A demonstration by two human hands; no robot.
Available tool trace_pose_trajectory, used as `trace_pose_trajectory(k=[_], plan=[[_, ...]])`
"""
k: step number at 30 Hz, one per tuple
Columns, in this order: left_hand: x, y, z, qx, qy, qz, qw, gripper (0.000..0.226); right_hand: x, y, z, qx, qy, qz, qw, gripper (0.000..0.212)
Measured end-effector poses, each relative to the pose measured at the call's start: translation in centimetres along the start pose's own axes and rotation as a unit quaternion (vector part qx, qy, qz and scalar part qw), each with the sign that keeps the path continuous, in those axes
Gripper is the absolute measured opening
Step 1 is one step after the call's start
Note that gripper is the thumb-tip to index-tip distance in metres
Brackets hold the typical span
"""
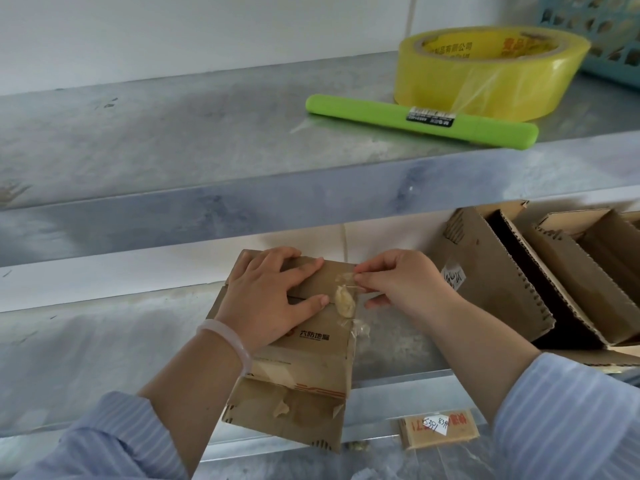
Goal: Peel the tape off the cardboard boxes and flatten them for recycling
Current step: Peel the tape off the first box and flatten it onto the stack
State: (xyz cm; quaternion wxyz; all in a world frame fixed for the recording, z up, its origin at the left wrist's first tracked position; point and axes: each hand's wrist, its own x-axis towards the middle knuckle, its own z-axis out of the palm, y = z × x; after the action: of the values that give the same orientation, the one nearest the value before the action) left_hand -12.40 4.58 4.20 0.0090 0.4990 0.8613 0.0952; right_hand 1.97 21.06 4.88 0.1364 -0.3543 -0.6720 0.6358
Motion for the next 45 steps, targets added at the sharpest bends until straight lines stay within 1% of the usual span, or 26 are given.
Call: trace_pose_trajectory(k=[2,4,6,8,9,11,13,16,17,18,20,22,23,25,26,27,28,29,30,31,33,35,37,40,43,45], plan=[[0.0,0.0,0.1,0.0,0.002,0.0,1.0,0.065,0.0,-0.1,0.2,-0.043,0.004,-0.008,0.999,0.005],[0.1,-0.1,0.1,0.0,0.001,-0.003,1.0,0.066,0.1,-0.1,0.4,-0.124,0.025,-0.038,0.991,0.005],[0.1,-0.1,0.2,-0.003,0.0,-0.004,1.0,0.067,-0.1,-0.2,0.4,-0.242,0.047,-0.082,0.966,0.005],[0.0,-0.1,0.2,-0.004,0.005,-0.002,1.0,0.066,-0.4,0.1,0.3,-0.339,0.042,-0.136,0.93,0.016],[0.0,-0.1,0.2,-0.004,0.009,-0.002,1.0,0.067,-0.5,0.4,0.2,-0.366,0.035,-0.162,0.916,0.021],[-0.1,0.0,0.3,-0.004,0.015,-0.006,1.0,0.067,-0.9,0.8,0.0,-0.385,0.029,-0.212,0.898,0.023],[-0.1,0.1,0.3,-0.005,0.016,-0.012,1.0,0.068,-1.3,1.2,-0.1,-0.391,0.034,-0.258,0.883,0.017],[-0.1,0.3,0.3,-0.005,0.015,-0.017,1.0,0.068,-1.4,1.3,0.2,-0.431,0.03,-0.279,0.858,0.012],[-0.1,0.3,0.2,-0.003,0.015,-0.018,1.0,0.067,-1.4,1.2,0.3,-0.432,0.025,-0.282,0.856,0.01],[-0.1,0.3,0.2,-0.001,0.014,-0.018,1.0,0.067,-1.4,1.0,0.4,-0.42,0.018,-0.282,0.863,0.008],[-0.1,0.3,0.1,0.002,0.01,-0.018,1.0,0.068,-1.6,0.6,0.2,-0.362,0.001,-0.261,0.895,0.009],[0.0,0.3,0.1,0.0,0.008,-0.019,1.0,0.069,-1.8,0.3,-0.2,-0.292,-0.016,-0.198,0.935,0.016],[0.0,0.3,0.1,-0.001,0.008,-0.019,1.0,0.069,-1.7,0.2,-0.3,-0.256,-0.027,-0.161,0.953,0.016],[0.0,0.4,0.1,0.0,0.008,-0.018,1.0,0.068,-1.6,0.2,-0.4,-0.145,-0.051,-0.082,0.985,0.008],[-0.1,0.4,0.1,0.0,0.009,-0.017,1.0,0.067,-1.5,0.1,-0.3,-0.074,-0.057,-0.042,0.995,0.002],[-0.1,0.4,0.1,-0.002,0.008,-0.018,1.0,0.067,-1.6,0.0,-0.1,-0.015,-0.053,-0.014,0.998,0.005],[-0.1,0.3,0.0,-0.003,0.007,-0.018,1.0,0.067,-1.6,-0.1,0.0,0.024,-0.041,0.004,0.999,0.013],[-0.1,0.3,0.0,-0.003,0.005,-0.018,1.0,0.068,-1.5,0.0,0.2,0.032,-0.024,0.01,0.999,0.02],[-0.1,0.3,0.0,-0.002,0.003,-0.018,1.0,0.068,-1.5,0.0,0.3,0.011,-0.006,0.006,1.0,0.024],[-0.1,0.3,0.0,-0.001,0.003,-0.018,1.0,0.068,-1.5,0.0,0.4,-0.032,0.008,-0.007,0.999,0.024],[0.0,0.3,0.0,-0.001,0.004,-0.017,1.0,0.068,-1.4,0.0,0.7,-0.12,0.034,-0.038,0.991,0.015],[-0.1,0.3,0.0,-0.002,0.005,-0.017,1.0,0.067,-1.4,0.2,0.9,-0.172,0.05,-0.067,0.981,0.009],[-0.1,0.3,0.1,-0.002,0.006,-0.017,1.0,0.066,-1.5,0.3,1.0,-0.228,0.058,-0.096,0.967,0.008],[0.0,0.3,0.1,-0.001,0.006,-0.016,1.0,0.067,-1.6,0.4,1.0,-0.298,0.045,-0.139,0.943,0.002],[0.0,0.3,0.1,-0.003,0.008,-0.017,1.0,0.067,-1.8,1.2,0.8,-0.34,0.027,-0.209,0.916,0.018],[0.0,0.3,0.2,-0.009,0.01,-0.019,1.0,0.066,-2.0,1.5,0.7,-0.369,0.028,-0.258,0.892,0.022]])
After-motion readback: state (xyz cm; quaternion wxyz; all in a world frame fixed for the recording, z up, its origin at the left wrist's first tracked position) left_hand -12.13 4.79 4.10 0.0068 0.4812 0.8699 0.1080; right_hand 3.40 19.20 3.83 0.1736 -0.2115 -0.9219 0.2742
